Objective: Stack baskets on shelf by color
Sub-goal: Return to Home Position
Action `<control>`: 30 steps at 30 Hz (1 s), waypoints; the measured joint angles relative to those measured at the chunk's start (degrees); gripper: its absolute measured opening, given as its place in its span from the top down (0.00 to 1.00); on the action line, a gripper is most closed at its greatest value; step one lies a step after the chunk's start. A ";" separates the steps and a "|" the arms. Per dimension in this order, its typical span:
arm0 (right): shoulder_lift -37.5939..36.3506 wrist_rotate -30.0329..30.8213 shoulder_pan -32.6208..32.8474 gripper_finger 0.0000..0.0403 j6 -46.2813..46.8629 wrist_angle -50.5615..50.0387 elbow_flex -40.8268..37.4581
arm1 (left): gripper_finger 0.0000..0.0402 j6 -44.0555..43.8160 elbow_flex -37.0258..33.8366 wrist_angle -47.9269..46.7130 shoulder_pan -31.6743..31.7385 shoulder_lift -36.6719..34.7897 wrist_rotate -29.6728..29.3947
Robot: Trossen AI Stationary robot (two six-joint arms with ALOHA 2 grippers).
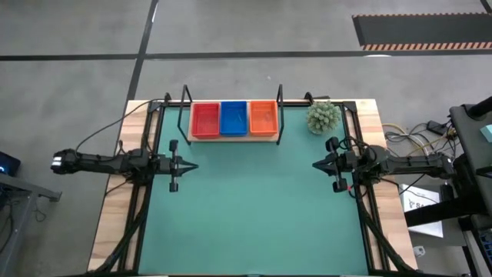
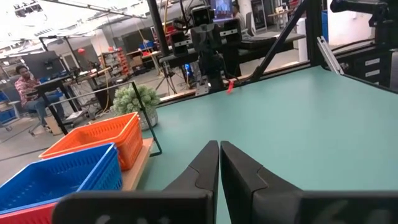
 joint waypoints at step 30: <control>0.00 0.02 0.00 0.98 0.00 0.02 -0.02 | 1.00 0.00 -0.04 0.02 0.00 1.85 0.02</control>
